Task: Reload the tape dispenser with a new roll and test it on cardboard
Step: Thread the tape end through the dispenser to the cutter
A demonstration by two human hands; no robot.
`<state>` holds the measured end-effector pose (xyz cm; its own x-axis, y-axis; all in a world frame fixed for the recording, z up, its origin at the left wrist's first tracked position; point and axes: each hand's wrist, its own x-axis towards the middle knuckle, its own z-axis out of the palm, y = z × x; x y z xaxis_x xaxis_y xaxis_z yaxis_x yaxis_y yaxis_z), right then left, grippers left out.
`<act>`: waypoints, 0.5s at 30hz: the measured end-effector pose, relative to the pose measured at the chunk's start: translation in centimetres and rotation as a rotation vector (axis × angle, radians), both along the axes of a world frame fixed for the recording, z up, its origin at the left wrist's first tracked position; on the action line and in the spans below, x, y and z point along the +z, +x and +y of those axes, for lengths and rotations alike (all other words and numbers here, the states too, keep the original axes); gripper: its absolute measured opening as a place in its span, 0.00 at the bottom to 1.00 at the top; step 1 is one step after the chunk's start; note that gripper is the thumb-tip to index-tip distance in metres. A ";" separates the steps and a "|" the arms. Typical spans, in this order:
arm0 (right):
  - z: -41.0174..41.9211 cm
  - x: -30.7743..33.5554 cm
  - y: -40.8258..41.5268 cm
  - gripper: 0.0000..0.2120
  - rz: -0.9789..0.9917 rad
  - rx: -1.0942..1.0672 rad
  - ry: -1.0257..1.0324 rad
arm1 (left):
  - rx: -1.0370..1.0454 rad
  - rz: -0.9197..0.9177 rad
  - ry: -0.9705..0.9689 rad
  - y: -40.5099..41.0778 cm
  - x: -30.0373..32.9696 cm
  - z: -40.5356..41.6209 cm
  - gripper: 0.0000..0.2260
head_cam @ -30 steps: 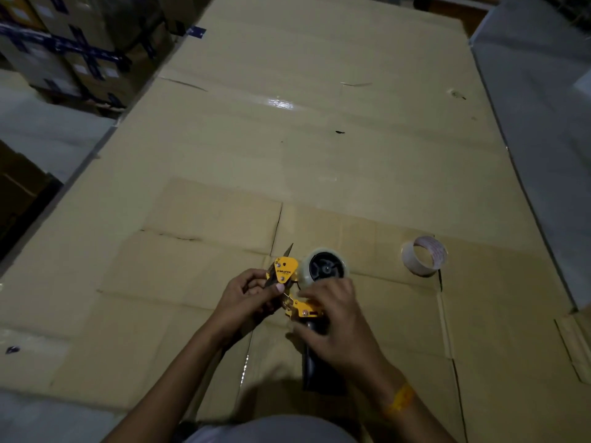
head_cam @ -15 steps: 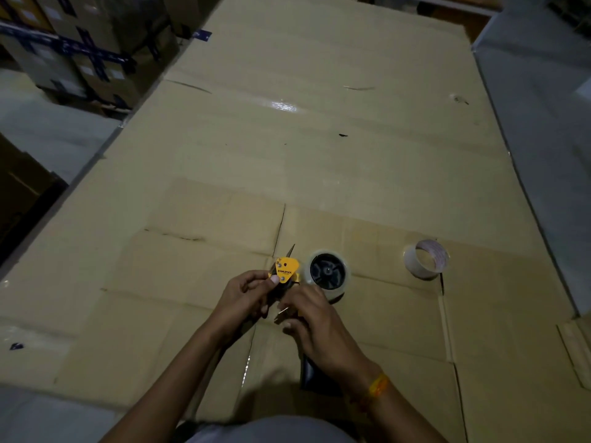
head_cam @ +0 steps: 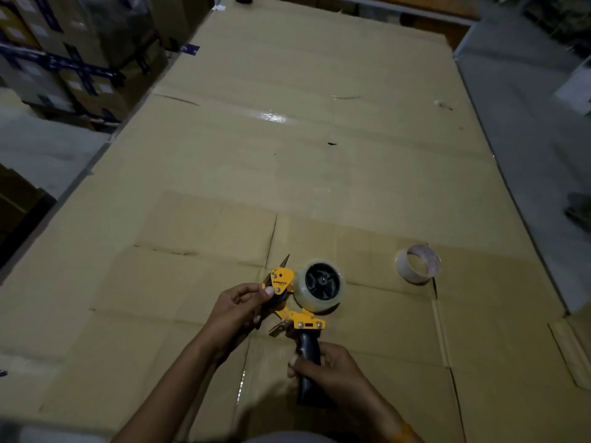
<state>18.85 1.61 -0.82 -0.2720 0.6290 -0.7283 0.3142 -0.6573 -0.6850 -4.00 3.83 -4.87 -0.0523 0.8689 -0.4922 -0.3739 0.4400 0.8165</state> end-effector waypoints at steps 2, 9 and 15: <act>0.1 0.0 -0.4 0.22 0.216 -0.094 -0.213 | -0.003 -0.014 -0.002 -0.1 0.0 0.0 0.24; 0.2 0.1 -1.0 0.15 0.444 -0.068 -0.169 | -0.081 -0.029 0.091 -0.7 1.2 -0.5 0.24; 0.7 0.6 0.2 0.15 0.310 0.001 0.031 | -0.136 -0.054 0.172 -1.2 2.5 -1.4 0.26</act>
